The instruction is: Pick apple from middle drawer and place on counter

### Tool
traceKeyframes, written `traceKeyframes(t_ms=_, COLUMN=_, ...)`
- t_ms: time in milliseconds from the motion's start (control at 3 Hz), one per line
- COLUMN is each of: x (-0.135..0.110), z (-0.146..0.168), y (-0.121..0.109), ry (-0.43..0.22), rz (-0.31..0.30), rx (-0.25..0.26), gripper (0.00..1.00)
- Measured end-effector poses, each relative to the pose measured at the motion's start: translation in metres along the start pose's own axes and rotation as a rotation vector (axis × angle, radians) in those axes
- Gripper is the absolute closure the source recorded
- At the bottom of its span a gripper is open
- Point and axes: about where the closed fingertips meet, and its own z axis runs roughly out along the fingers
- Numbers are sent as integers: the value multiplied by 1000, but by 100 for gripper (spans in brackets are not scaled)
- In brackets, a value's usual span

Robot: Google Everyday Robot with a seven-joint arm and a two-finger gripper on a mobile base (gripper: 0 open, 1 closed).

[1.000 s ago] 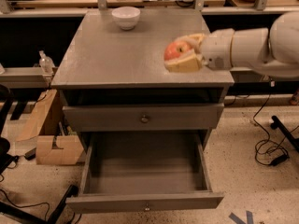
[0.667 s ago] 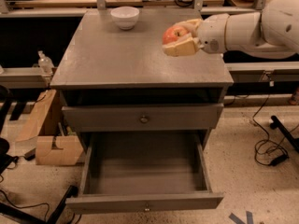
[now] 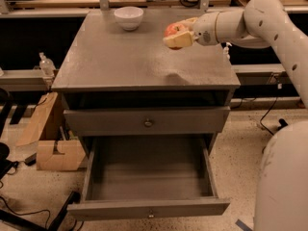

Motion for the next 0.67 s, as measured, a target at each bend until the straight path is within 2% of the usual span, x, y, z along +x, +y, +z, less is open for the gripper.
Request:
traceKeyframes(t_ms=333, x=37, z=16, y=-15, ry=66, rz=71, rx=18, gripper=100)
traceKeyframes(t_ms=667, x=81, z=33, y=-16, ry=175, rz=128, rx=27, gripper=100)
